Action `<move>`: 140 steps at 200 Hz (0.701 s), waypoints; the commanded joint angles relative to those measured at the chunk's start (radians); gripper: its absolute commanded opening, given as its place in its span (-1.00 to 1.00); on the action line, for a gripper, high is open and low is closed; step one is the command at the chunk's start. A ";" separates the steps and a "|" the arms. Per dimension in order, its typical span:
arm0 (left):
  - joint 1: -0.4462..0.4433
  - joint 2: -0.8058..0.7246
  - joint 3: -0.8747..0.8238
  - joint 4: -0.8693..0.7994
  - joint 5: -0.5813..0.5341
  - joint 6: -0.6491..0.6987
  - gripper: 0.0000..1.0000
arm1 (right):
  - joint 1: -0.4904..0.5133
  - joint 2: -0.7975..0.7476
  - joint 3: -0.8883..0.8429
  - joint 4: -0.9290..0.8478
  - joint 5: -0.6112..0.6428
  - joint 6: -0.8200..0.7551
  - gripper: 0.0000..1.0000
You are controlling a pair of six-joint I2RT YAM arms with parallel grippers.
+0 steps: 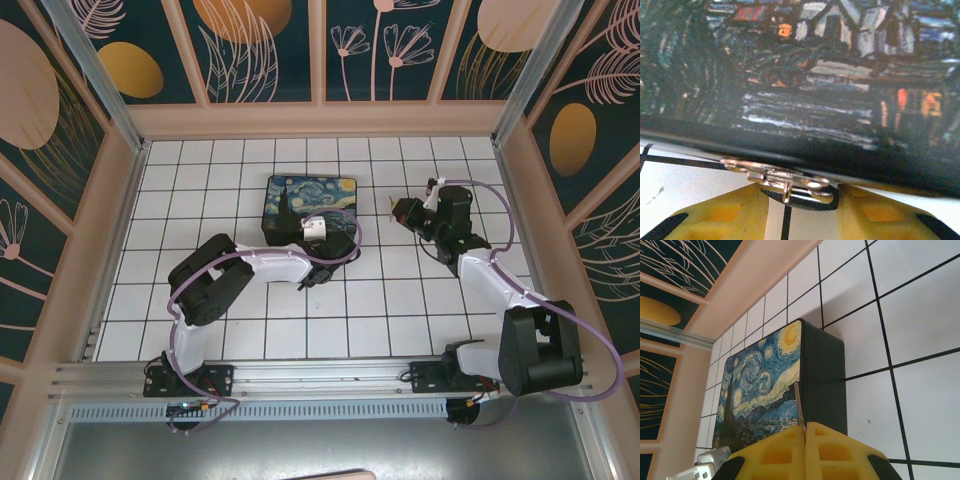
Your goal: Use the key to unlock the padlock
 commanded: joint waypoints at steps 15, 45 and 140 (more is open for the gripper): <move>0.007 -0.007 0.001 0.014 -0.029 0.011 -0.37 | 0.009 -0.001 0.031 0.008 -0.013 -0.018 -1.00; 0.006 -0.043 -0.020 0.030 -0.006 0.044 -0.48 | 0.021 0.004 0.033 0.003 -0.005 -0.022 -1.00; 0.121 -0.469 -0.072 -0.087 0.365 0.153 0.42 | 0.074 0.166 0.066 0.021 0.059 -0.052 -1.00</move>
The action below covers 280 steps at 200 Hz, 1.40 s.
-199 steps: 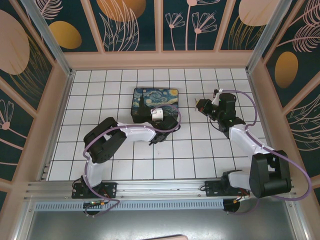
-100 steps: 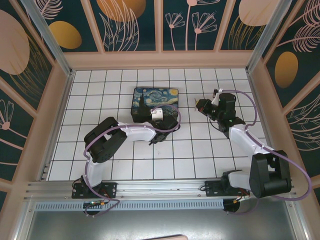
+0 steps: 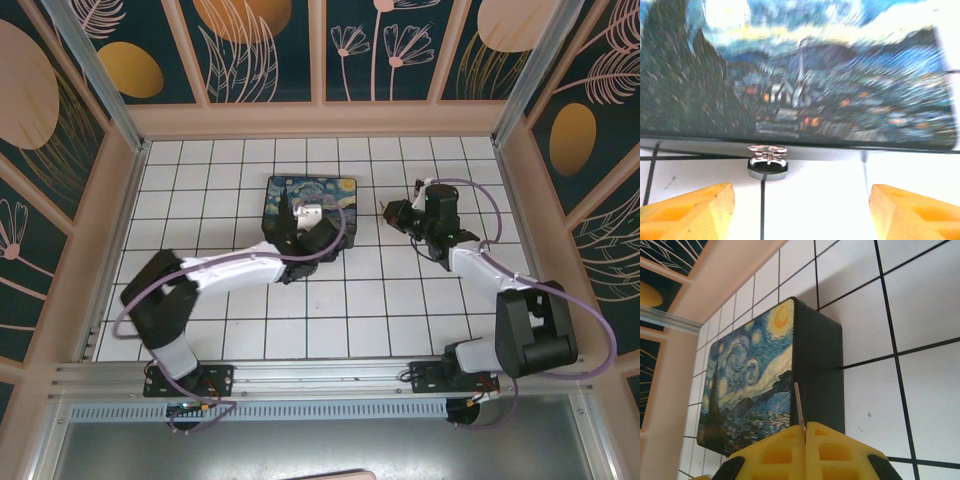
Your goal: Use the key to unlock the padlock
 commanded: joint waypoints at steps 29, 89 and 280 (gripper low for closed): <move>0.380 -0.252 -0.070 0.003 0.261 0.135 0.38 | 0.020 0.140 0.071 0.048 0.043 -0.030 -1.00; 0.708 0.009 -0.121 0.242 0.620 0.116 0.24 | 0.075 0.293 0.167 0.068 0.124 0.005 -1.00; 0.576 -0.209 -0.218 0.128 0.851 0.182 0.10 | 0.227 0.112 0.137 -0.023 -0.003 0.100 -1.00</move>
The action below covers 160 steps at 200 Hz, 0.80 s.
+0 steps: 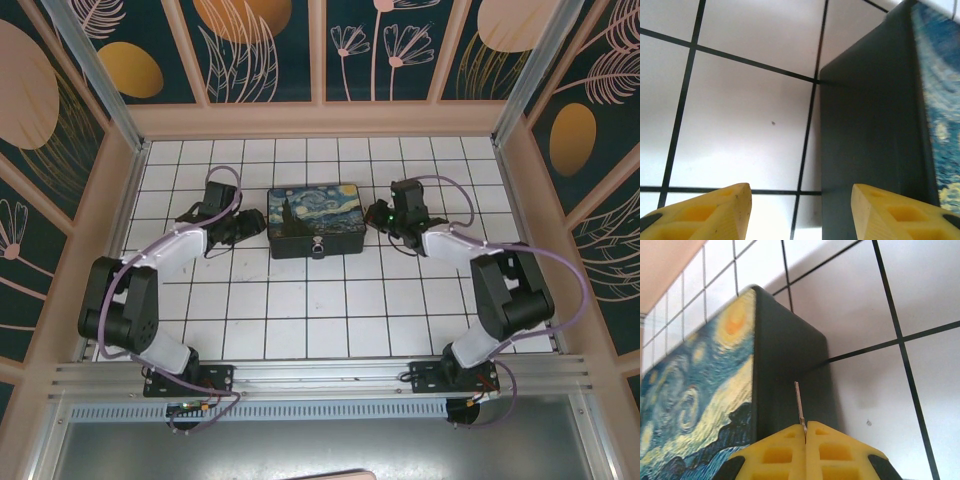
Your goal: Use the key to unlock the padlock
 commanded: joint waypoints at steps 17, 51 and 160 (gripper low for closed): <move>-0.096 -0.105 0.008 0.028 0.193 -0.014 0.10 | 0.094 -0.124 -0.005 0.031 -0.185 0.062 -1.00; -0.113 -0.162 0.010 0.005 0.182 -0.030 0.11 | 0.119 -0.193 0.006 -0.045 -0.147 0.054 -1.00; -0.129 -0.200 -0.127 -0.014 0.000 -0.073 0.22 | -0.104 -0.263 -0.040 -0.160 -0.125 -0.109 -1.00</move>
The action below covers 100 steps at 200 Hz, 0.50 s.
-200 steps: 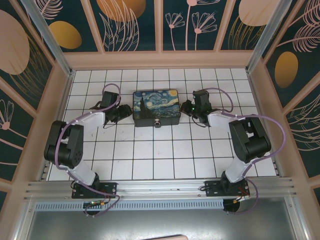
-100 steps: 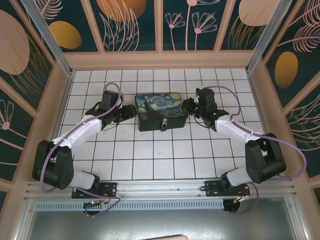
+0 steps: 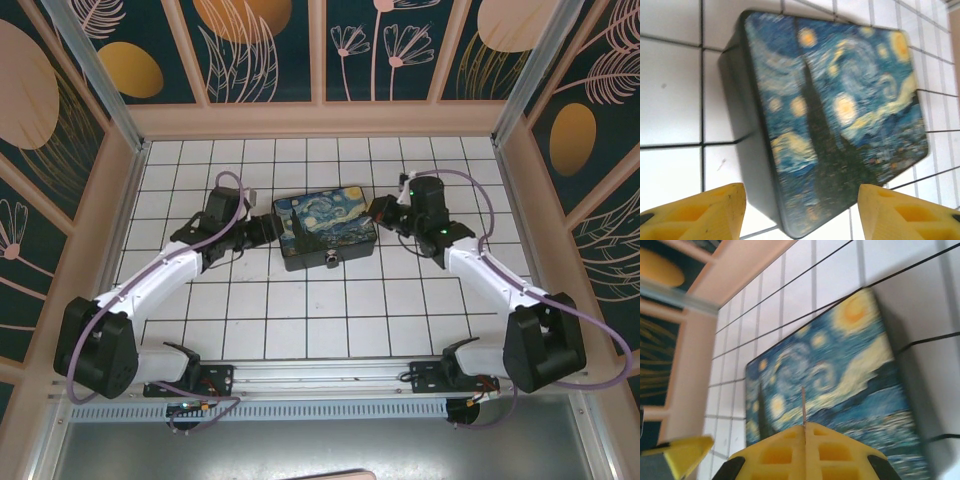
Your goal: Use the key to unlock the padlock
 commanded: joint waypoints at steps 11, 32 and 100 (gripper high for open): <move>0.004 0.030 -0.083 0.016 -0.115 -0.038 0.22 | -0.111 0.034 -0.035 0.000 -0.035 -0.115 -1.00; 0.009 0.075 -0.115 0.063 -0.112 -0.048 0.21 | -0.151 0.090 -0.051 0.043 -0.044 -0.144 -1.00; -0.003 0.159 -0.121 0.071 -0.021 0.020 0.14 | -0.141 0.247 -0.105 0.219 -0.032 -0.168 -1.00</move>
